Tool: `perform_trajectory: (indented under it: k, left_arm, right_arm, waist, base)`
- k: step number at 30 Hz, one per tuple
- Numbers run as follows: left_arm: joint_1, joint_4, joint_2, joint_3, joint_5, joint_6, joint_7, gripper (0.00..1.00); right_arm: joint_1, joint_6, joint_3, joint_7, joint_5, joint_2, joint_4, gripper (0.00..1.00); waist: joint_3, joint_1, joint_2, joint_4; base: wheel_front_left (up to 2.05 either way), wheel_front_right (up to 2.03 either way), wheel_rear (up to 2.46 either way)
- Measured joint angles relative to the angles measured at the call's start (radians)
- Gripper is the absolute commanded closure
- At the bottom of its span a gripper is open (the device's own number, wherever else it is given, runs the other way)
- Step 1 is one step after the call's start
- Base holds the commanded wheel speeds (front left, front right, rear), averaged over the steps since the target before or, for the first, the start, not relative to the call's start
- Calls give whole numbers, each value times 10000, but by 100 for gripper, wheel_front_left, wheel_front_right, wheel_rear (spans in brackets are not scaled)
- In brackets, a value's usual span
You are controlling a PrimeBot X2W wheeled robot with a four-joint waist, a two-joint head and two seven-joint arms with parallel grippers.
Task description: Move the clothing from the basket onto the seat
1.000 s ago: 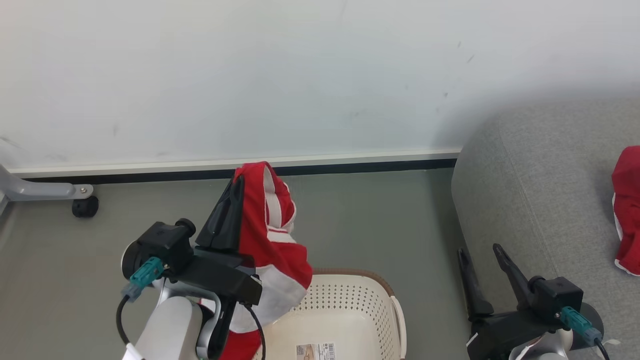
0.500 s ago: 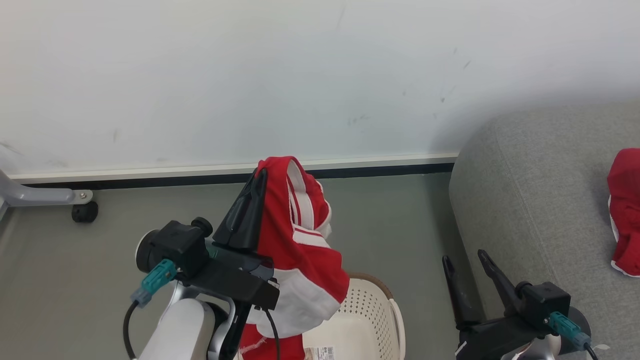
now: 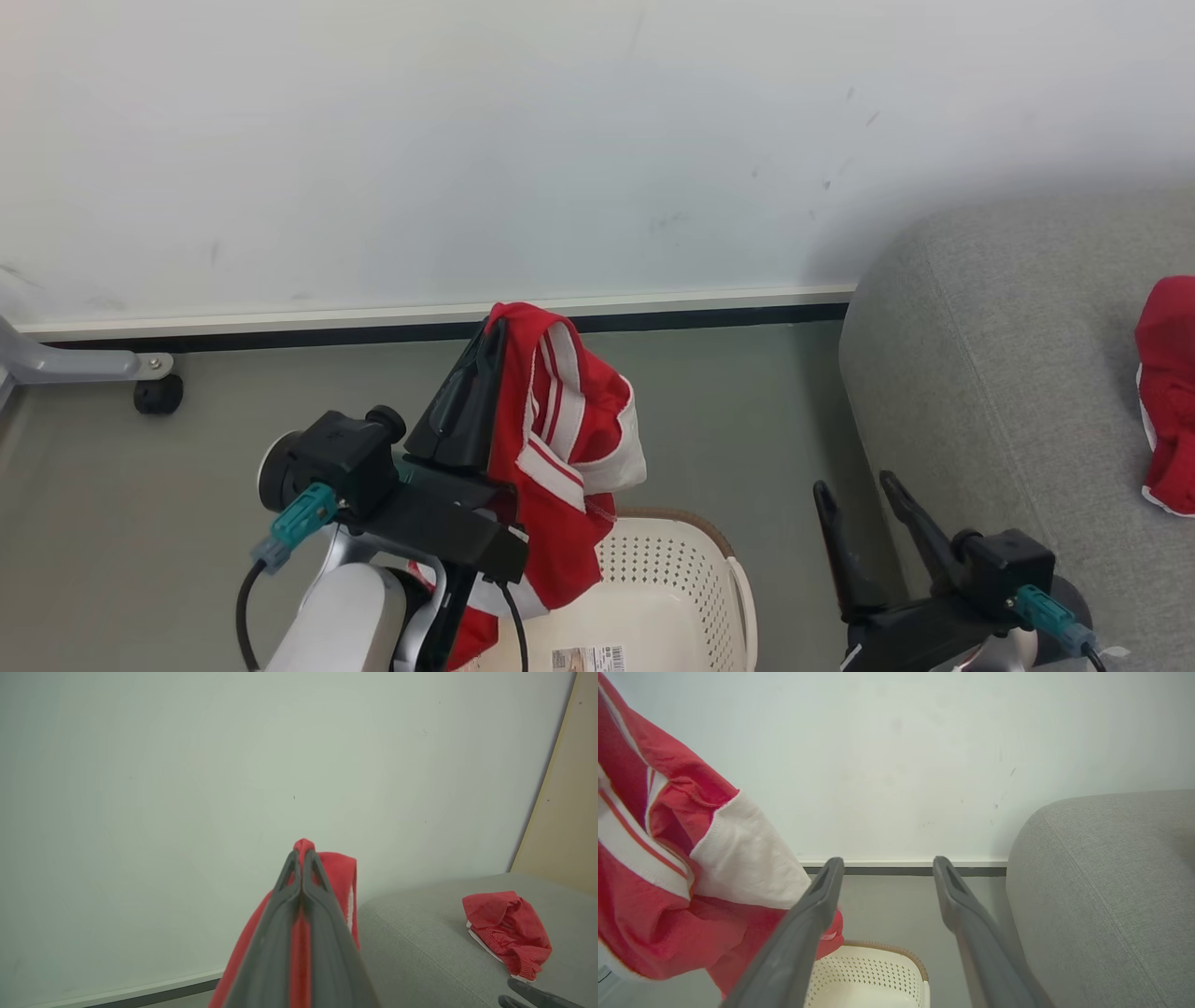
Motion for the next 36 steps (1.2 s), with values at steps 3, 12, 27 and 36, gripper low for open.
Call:
perform_trajectory:
  k: [3, 12, 27, 36]
  left_arm:
    - [0, -100, 0, -27, 0, 8, 56, 100]
    - [1, -244, 0, -169, 0, 94, 276, 100]
    - [-17, -414, -6, -648, 2, 82, 564, 100]
    - [-34, -554, -8, -903, 2, 2, 652, 100]
  right_arm:
    - [-4, 17, 169, 65, 0, 56, -98, 0]
    - [-393, 431, 1166, 278, -48, 579, -305, 0]
    - [-1521, 1266, 2761, 757, -104, 1068, 238, 0]
    - [-2591, 1528, 3526, 1032, -4, 1143, 1411, 0]
  waist:
    - [7, 0, 0, 11]
    - [56, 0, 0, 73]
    - [177, 0, 0, 289]
    - [297, 0, 0, 395]
  base:
    - [0, 0, 0]
    - [0, 0, 0]
    - [0, 0, 0]
    - [0, 0, 0]
